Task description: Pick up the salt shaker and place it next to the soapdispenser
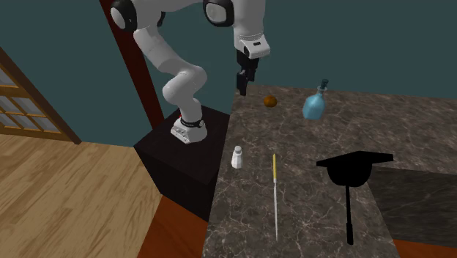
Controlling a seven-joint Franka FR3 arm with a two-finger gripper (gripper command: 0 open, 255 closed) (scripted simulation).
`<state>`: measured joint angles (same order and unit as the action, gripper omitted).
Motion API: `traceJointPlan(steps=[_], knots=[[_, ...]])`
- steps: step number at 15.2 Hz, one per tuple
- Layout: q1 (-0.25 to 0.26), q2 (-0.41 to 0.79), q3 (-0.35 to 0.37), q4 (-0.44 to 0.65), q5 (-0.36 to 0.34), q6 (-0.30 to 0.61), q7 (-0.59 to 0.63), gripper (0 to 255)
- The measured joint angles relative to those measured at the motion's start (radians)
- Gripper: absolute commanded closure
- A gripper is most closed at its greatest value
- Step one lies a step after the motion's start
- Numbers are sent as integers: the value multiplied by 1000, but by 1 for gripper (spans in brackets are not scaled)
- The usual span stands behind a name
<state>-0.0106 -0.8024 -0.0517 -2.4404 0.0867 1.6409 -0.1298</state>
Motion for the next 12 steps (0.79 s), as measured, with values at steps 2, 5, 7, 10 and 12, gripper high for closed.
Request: traceJointPlan(steps=[2, 5, 7, 10, 12], knots=[[-3, 12, -5, -2, -6, 8, -5, 0], [-22, 75, -28, -19, -34, 56, -27, 0], [-36, 129, -47, -23, -57, 90, -44, 0], [-52, 216, -65, -30, -82, 150, -55, 0], [-68, 271, -85, -36, -104, 188, -72, 0]])
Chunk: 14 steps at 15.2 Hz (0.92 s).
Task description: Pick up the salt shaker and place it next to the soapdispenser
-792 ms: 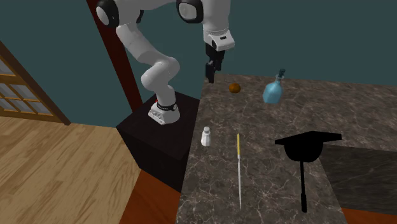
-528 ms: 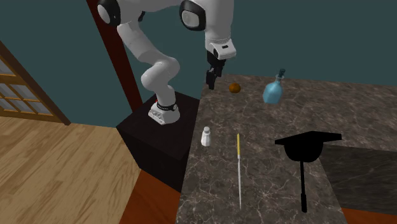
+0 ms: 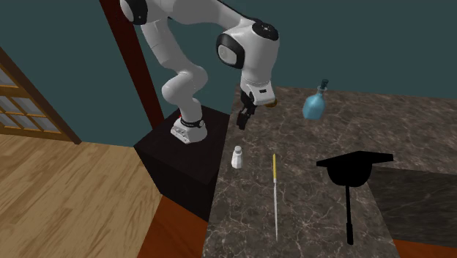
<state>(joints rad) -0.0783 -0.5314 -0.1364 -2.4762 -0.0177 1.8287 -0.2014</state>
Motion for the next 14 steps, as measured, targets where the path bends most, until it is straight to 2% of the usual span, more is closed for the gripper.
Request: traceJointPlan(steps=[8, 14], knots=[[-51, 265, -65, 42, -67, 138, -41, 0], [-61, 324, -80, -5, -78, 234, -51, 0]])
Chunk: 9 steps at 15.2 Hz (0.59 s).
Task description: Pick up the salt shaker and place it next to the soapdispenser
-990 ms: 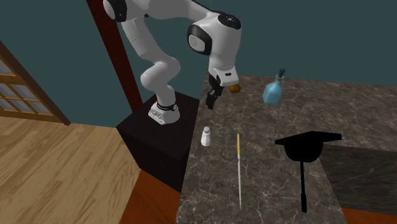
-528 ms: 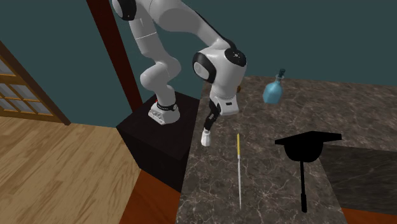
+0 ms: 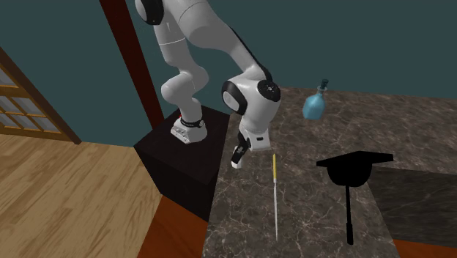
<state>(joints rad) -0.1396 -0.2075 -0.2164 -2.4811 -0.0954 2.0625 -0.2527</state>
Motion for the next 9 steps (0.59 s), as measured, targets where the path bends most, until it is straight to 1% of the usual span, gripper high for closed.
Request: traceJointPlan(steps=[3, 9], knots=[[-1, 13, -2, -18, 0, 31, -1, 0], [-1, 16, -3, -22, 0, 39, -1, 0]])
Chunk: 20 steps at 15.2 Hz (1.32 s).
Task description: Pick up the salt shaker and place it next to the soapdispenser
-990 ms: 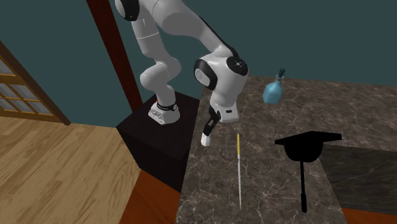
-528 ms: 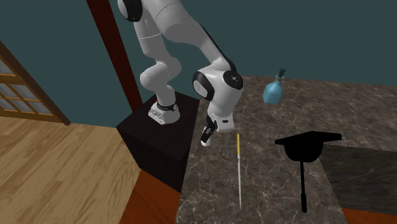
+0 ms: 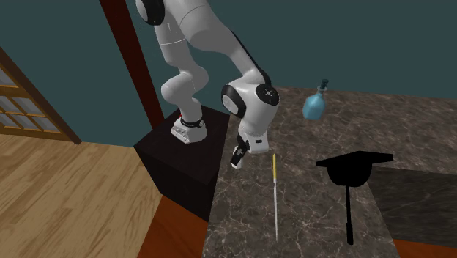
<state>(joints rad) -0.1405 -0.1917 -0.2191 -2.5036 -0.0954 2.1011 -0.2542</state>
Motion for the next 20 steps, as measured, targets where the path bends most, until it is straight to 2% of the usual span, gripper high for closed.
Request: traceJointPlan(steps=[1, 11, 20], knots=[[0, 0, 0, 0, 0, 0, 0, 255], [0, 0, 0, 1, 0, 0, 0, 255], [-1, -66, 7, 52, -5, -117, 4, 255]])
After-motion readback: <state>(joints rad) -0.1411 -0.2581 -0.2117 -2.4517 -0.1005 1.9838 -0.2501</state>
